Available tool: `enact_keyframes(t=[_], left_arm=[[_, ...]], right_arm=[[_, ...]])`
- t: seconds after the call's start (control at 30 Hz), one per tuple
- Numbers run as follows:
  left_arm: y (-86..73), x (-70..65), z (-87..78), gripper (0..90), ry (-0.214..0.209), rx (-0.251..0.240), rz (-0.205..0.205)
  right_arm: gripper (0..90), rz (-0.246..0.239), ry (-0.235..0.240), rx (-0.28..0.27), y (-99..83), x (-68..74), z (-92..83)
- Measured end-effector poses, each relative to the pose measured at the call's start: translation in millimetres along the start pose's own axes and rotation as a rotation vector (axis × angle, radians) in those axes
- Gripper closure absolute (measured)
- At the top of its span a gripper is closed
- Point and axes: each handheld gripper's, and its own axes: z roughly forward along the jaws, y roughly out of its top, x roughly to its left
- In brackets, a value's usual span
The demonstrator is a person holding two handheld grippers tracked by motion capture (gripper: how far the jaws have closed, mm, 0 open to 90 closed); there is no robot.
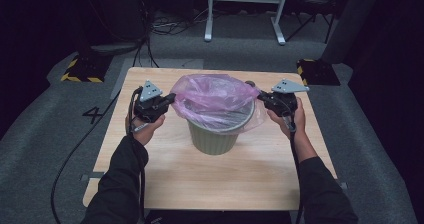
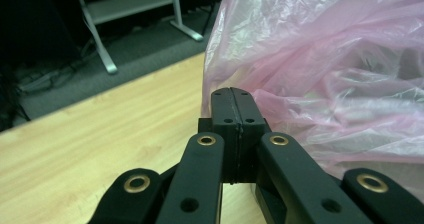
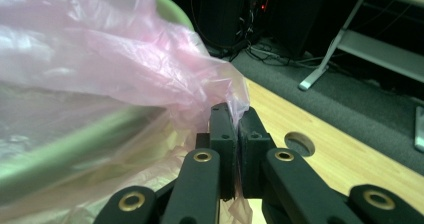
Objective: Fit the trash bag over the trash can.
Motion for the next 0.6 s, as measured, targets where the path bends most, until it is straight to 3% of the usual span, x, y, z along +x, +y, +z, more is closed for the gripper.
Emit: enact_keyframes(t=[0.33,0.43,0.47,0.6], left_arm=[[-16.9,8.3,8.9,89.8,0.002,0.045,-0.023],[-22.1,10.5,6.2,89.3,-0.002,0.027,-0.037],[-23.4,10.7,3.6,85.4,-0.001,0.014,-0.045],[-26.7,7.3,-15.2,56.1,-0.011,-0.049,-0.034]], right_arm=[[87.7,0.011,0.023,0.043,-12.5,-0.7,8.8],[87.7,0.010,0.028,0.045,-15.0,0.4,9.0],[87.7,0.016,0.030,0.044,-16.0,0.7,8.5],[87.7,0.003,0.033,0.026,-16.4,2.3,1.9]])
